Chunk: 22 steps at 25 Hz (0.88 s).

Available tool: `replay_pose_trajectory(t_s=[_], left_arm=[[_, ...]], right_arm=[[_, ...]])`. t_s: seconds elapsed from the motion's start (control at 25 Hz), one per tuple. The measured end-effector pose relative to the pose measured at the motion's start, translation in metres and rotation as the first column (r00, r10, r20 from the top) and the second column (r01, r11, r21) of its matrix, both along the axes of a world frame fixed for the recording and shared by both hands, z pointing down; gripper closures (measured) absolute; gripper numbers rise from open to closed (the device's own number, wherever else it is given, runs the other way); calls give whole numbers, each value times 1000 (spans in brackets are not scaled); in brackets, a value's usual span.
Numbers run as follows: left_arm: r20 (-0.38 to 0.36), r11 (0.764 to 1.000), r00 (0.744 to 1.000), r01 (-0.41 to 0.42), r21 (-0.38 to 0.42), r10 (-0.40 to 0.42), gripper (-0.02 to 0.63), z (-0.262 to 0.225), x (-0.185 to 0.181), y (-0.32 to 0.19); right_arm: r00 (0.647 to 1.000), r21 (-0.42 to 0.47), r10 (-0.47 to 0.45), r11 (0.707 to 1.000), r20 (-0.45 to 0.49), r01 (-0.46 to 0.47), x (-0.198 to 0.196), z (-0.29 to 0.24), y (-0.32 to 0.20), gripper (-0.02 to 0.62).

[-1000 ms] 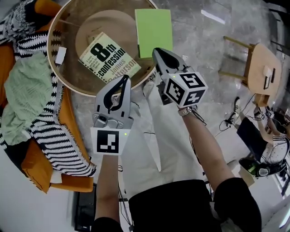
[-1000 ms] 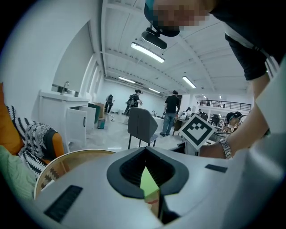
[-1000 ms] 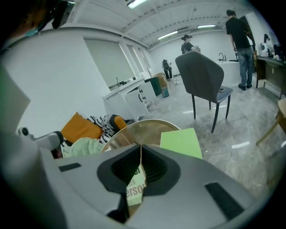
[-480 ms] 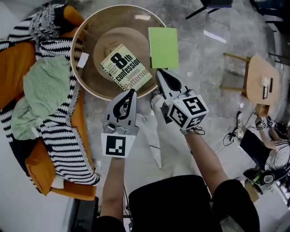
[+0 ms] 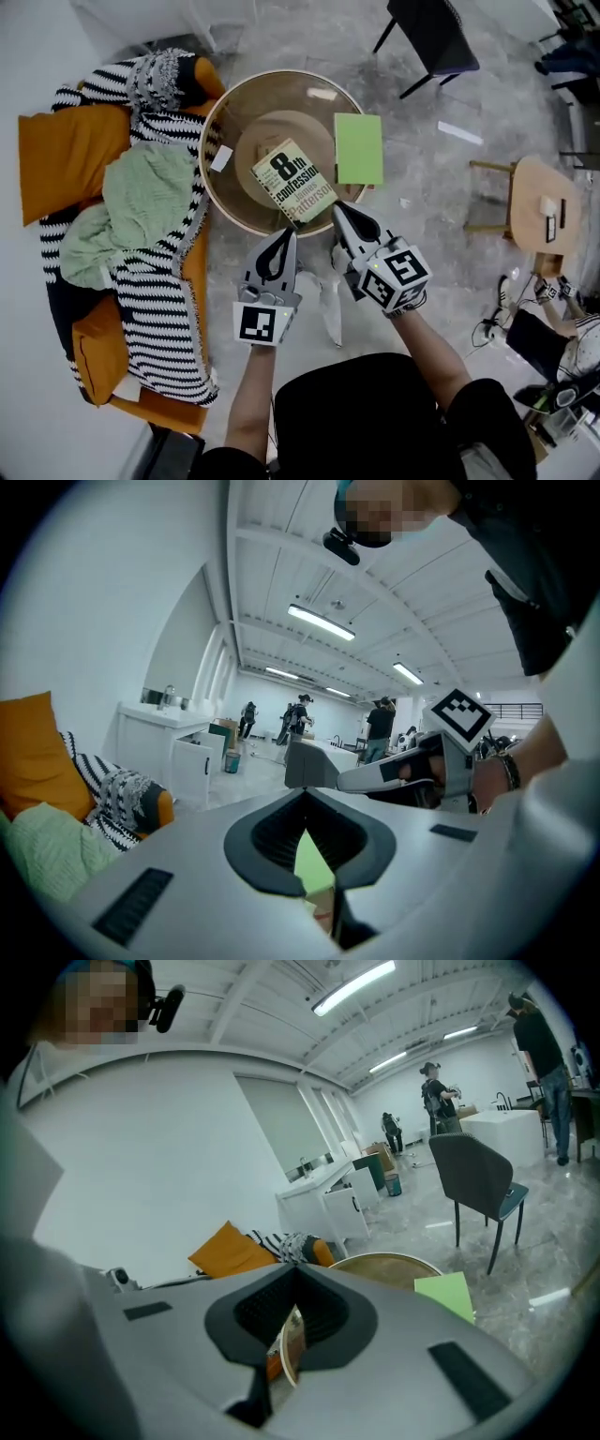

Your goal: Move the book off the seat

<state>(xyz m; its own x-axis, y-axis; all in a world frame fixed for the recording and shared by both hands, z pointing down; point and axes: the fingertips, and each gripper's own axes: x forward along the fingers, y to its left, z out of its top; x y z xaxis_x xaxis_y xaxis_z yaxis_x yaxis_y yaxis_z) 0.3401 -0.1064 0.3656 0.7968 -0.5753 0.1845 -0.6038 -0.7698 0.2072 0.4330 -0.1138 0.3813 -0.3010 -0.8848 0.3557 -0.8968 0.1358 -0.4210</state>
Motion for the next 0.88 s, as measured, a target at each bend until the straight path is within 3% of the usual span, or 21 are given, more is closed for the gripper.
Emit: replay_pose_trajectory(t_s=[0.24,0.4,0.68,0.88], left_arm=[[-31,999,1000,6,47,-5,598,-58,-21,16],[-22,993,1000,2,118,1,598,-91,-31,14],[-21,989,1000,-4,149,7,598,-141,-36,27],[-76,985,997,8,172,5,598,-178,-36,36]], right_arm=[[1000,38,-10,999,22,9,-21,-59,23,581],[1000,89,-5,996,18,4,-23,-95,32,581],[1000,150,-8,989,5,7,-27,-152,44,581],[1000,201,-11,980,2,10,-27,-189,48,581]])
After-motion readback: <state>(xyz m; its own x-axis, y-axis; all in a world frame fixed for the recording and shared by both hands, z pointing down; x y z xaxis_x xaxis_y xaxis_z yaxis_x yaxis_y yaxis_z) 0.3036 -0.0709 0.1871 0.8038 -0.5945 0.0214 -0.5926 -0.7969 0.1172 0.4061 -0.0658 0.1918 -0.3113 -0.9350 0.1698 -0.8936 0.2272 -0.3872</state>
